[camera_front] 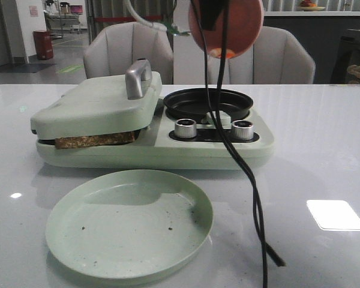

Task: Make breakfast with bread and shrimp
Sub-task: 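Carry the pink bowl over the round pan and tip shrimp in, then raise the emptied pink bowl away from the pan with the right gripper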

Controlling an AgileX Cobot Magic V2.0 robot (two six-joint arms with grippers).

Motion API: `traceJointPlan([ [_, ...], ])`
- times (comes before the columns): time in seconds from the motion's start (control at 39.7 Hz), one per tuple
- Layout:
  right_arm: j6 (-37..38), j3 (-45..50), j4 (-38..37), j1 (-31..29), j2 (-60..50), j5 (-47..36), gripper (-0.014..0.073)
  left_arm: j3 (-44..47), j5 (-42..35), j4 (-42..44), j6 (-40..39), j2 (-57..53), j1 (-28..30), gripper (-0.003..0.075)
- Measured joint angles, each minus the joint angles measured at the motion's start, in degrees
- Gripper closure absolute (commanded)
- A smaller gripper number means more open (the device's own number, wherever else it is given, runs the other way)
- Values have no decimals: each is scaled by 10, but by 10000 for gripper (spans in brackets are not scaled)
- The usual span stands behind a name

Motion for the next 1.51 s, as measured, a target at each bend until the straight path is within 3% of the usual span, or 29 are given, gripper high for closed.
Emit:
traceJointPlan([
  [0.38, -32, -3, -3, 0, -54, -10, 546, 0, 0, 0, 0, 0, 0, 619],
  [0.58, -29, 0, 33, 0, -25, -21, 546, 0, 0, 0, 0, 0, 0, 619],
  [0.88, -29, 4, 0, 11, -12, -36, 546, 0, 0, 0, 0, 0, 0, 619],
  [1.08, -20, 3, 13, 11, -26, 17, 546, 0, 0, 0, 0, 0, 0, 619],
  [1.23, -18, 3, 111, 7, -53, 54, 546, 0, 0, 0, 0, 0, 0, 619],
  [1.51, -18, 57, 439, -78, -190, 81, 546, 0, 0, 0, 0, 0, 0, 619],
])
